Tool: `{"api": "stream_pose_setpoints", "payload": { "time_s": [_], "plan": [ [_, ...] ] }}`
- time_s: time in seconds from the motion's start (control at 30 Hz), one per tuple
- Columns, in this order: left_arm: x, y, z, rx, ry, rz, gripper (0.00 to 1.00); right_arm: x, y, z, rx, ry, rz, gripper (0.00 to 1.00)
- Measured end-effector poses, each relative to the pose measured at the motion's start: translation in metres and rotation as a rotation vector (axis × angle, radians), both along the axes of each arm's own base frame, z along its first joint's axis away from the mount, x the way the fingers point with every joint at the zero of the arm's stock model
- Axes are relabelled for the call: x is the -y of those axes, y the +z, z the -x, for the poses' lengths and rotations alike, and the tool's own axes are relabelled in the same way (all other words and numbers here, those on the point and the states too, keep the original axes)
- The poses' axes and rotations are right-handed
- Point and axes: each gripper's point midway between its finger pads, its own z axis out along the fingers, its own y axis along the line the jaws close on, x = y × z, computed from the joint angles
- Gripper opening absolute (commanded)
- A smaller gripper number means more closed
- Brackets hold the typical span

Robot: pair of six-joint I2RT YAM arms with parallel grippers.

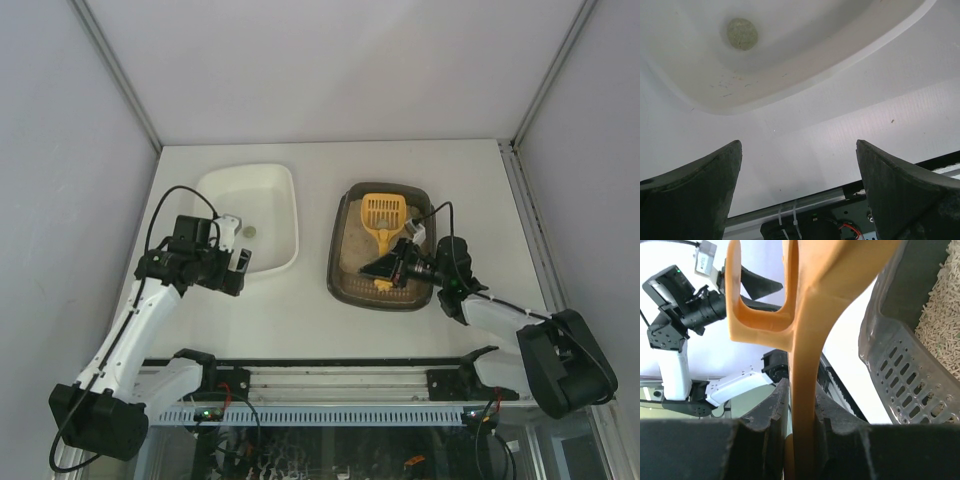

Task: Clean the litter box

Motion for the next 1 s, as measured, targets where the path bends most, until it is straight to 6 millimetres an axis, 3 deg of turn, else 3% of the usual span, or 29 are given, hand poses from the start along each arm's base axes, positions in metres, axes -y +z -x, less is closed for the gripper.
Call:
{"api": "stream_pose_setpoints", "payload": {
  "time_s": [0.17, 0.3, 0.43, 0.57, 0.67, 0.73, 0.87, 0.93, 1.0],
  "plan": [
    [0.001, 0.0, 0.0, -0.001, -0.01, 0.005, 1.0, -0.004, 0.005, -0.006, 0.003, -0.004, -0.022, 0.0],
    [0.002, 0.0, 0.001, -0.003, -0.012, 0.011, 1.0, -0.023, 0.003, 0.005, -0.019, 0.067, -0.021, 0.0],
    [0.002, 0.0, 0.001, -0.004, -0.01, 0.011, 1.0, -0.017, 0.005, -0.004, -0.021, 0.032, -0.039, 0.0],
    [0.001, -0.001, 0.002, -0.009, -0.006, 0.011, 1.0, -0.023, 0.008, 0.0, -0.03, 0.06, -0.047, 0.0],
    [-0.003, 0.0, 0.002, -0.014, 0.008, 0.011, 1.0, -0.017, 0.012, -0.01, -0.032, 0.024, -0.061, 0.0],
    [-0.008, 0.004, 0.001, -0.008, 0.021, 0.013, 1.0, -0.023, 0.012, -0.016, -0.057, 0.023, -0.019, 0.0],
    [-0.029, 0.032, -0.007, 0.035, 0.087, 0.037, 1.0, -0.065, 0.047, -0.023, 0.005, 0.127, 0.057, 0.0],
    [-0.047, 0.062, -0.017, 0.082, 0.157, 0.094, 1.0, -0.089, 0.071, -0.033, 0.059, 0.183, 0.071, 0.0],
    [-0.063, 0.089, -0.027, 0.13, 0.21, 0.143, 1.0, -0.105, 0.077, -0.042, 0.072, 0.216, 0.106, 0.0]
  ]
}}
